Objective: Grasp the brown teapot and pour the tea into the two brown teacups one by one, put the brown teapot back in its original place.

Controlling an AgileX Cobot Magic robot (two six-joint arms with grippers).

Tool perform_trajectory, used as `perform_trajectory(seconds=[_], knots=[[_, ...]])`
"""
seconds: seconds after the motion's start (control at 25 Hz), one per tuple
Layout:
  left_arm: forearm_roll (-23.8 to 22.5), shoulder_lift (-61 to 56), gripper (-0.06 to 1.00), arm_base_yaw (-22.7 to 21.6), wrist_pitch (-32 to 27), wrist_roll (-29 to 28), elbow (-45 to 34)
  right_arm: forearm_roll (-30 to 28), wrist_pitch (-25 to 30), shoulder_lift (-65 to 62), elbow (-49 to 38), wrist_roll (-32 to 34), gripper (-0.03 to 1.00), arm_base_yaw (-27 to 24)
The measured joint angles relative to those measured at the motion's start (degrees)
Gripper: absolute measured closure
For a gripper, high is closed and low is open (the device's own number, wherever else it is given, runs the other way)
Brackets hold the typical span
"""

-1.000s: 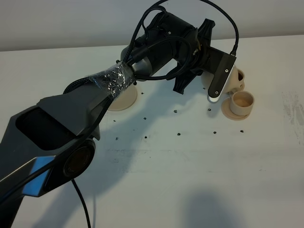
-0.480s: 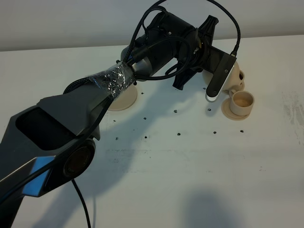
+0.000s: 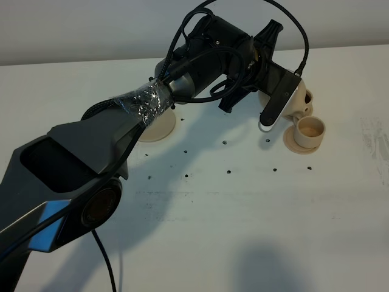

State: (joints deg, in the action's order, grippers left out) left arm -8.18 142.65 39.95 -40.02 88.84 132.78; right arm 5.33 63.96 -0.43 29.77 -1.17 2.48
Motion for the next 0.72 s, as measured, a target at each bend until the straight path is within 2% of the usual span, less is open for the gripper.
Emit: perform_trajectory(seconds=[0.72], knots=[[0.3,0.0,0.85,0.6,1.0,4.7,0.0,0.0,0.0,0.0,0.0,0.0,0.57,0.0]])
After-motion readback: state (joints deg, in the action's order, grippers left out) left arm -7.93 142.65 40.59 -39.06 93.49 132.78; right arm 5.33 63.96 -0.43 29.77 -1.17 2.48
